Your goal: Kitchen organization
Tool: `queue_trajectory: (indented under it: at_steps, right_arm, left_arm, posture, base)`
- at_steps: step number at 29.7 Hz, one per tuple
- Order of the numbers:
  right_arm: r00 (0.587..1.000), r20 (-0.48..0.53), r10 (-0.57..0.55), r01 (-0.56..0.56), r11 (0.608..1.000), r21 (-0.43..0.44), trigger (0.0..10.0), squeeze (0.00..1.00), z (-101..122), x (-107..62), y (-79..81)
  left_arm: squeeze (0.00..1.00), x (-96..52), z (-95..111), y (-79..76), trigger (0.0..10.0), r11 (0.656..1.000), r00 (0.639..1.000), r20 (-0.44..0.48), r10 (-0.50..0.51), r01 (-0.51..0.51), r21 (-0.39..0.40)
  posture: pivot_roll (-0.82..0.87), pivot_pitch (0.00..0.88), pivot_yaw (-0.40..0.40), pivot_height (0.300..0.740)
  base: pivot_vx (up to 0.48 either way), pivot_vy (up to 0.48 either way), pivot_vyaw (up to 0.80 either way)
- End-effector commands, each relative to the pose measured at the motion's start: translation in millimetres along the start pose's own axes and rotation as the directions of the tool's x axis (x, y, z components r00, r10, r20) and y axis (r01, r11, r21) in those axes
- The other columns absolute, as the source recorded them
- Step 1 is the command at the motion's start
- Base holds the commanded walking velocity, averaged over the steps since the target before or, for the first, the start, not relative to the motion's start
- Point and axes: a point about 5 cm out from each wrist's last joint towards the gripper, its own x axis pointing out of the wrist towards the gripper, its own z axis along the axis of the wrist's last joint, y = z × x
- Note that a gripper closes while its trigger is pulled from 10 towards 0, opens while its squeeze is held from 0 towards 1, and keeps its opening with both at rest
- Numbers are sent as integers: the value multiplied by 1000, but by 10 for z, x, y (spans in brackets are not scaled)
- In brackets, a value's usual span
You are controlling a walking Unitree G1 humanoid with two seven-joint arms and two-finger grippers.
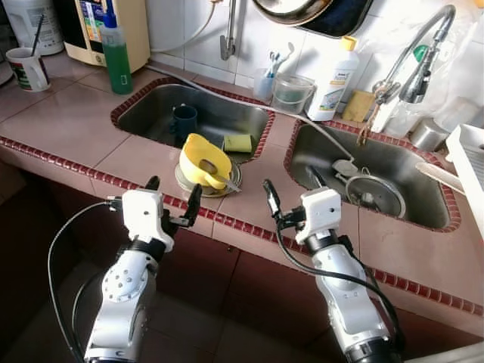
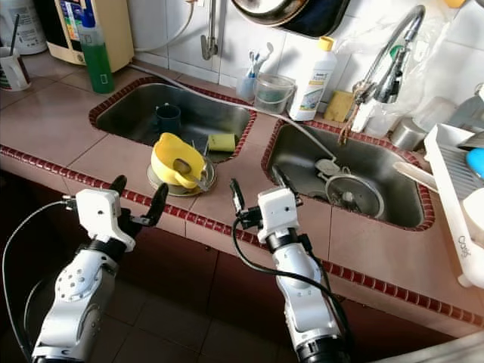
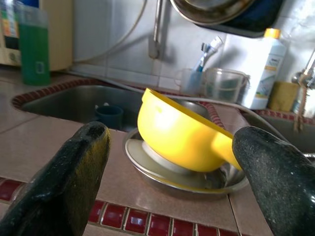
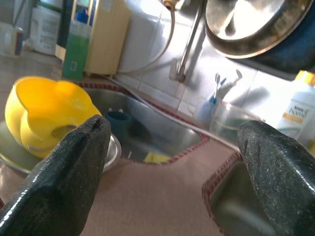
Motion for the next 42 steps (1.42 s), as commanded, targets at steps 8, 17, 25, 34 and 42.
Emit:
queue_trajectory:
  at_steps: [8,17,25,34,42]
  right_arm:
    - [1000,14,21,-21,1000,22,10000,0,-1,-26,42]
    - [999,-34,15,-13,998,69,10000,1000,-120,-174,-58]
    - [997,-25,67,-65,995,69,10000,1000,-123,-109,7]
    - [994,-15,111,-109,988,110,10000,0,-120,-109,96]
    - [988,-4,154,-152,981,118,10000,0,-112,25,169]
  left_arm:
    - [0,-259,-53,-73,10000,1000,1000,6,10,-10,21]
    - [0,-375,-108,53,10000,996,996,-9,87,-87,25]
    - [0,-235,-4,0,10000,998,999,17,30,-31,53]
    - [0,-304,-30,-163,10000,997,1000,18,-23,21,72]
    - [0,-314,-21,-304,10000,991,995,23,-96,93,93]
  posture:
    - [-93,20,-155,740]
    - [-71,0,-173,740]
    - [-43,24,-184,740]
    - [-51,29,-184,740]
    - [-56,44,-187,740]
  base:
    - [0,0,0]
    - [0,0,0]
    - [0,0,0]
    - [0,0,0]
    - [0,0,0]
